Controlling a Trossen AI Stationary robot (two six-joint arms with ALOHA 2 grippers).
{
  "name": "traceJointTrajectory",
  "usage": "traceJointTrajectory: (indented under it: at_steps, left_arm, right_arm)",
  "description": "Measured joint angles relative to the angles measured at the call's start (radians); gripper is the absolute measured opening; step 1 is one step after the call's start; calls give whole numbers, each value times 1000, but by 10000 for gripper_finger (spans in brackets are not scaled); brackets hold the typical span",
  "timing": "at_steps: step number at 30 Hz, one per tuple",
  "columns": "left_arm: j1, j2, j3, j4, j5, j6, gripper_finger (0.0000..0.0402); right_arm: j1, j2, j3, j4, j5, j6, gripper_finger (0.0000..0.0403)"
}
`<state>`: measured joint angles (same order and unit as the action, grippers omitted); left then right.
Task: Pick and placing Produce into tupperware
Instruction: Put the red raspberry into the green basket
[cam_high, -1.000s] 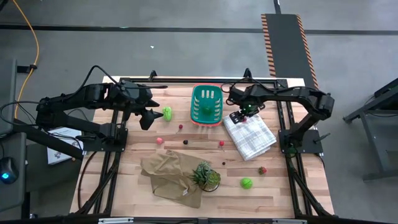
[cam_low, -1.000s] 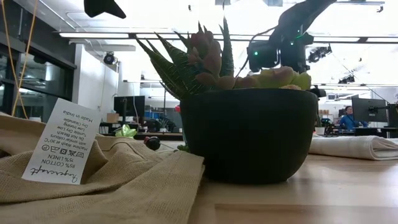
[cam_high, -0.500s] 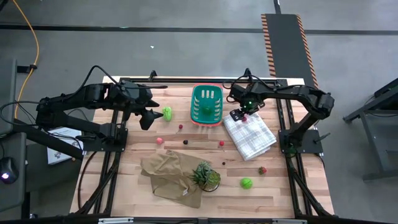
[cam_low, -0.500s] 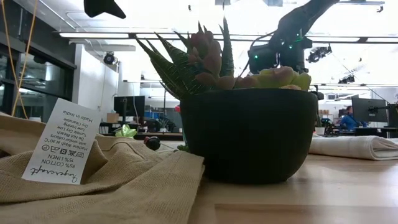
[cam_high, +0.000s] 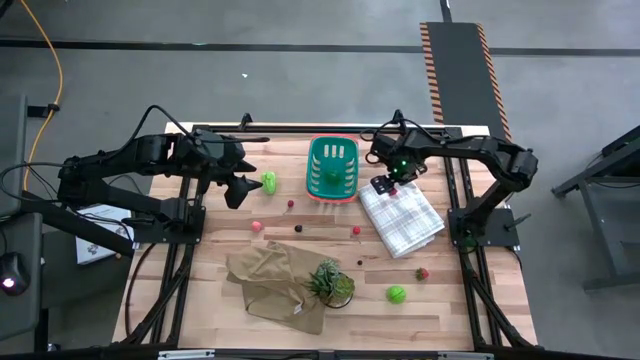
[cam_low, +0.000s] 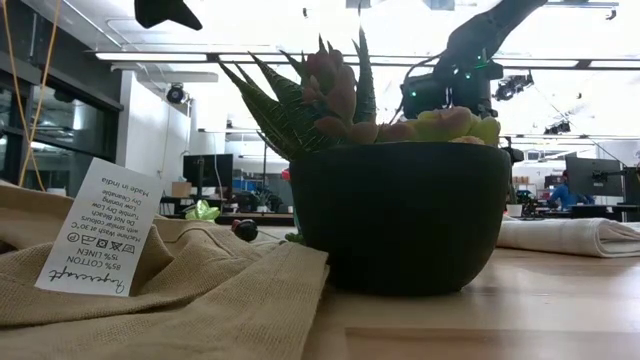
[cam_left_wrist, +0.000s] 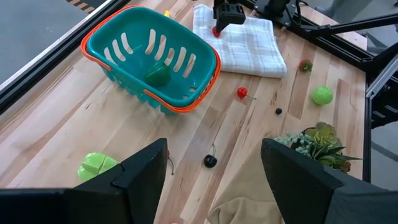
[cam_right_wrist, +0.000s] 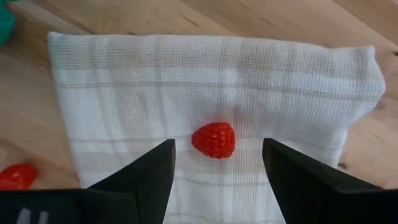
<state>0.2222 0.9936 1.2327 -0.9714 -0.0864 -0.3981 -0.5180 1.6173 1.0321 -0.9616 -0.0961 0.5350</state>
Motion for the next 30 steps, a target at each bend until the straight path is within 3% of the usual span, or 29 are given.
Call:
traceJointTrajectory:
  at_steps: [30]
  left_arm:
    - [0, 0, 0, 0, 0, -4, 248]
  right_arm:
    - [-1, -1, -1, 2, -6, -22, 232]
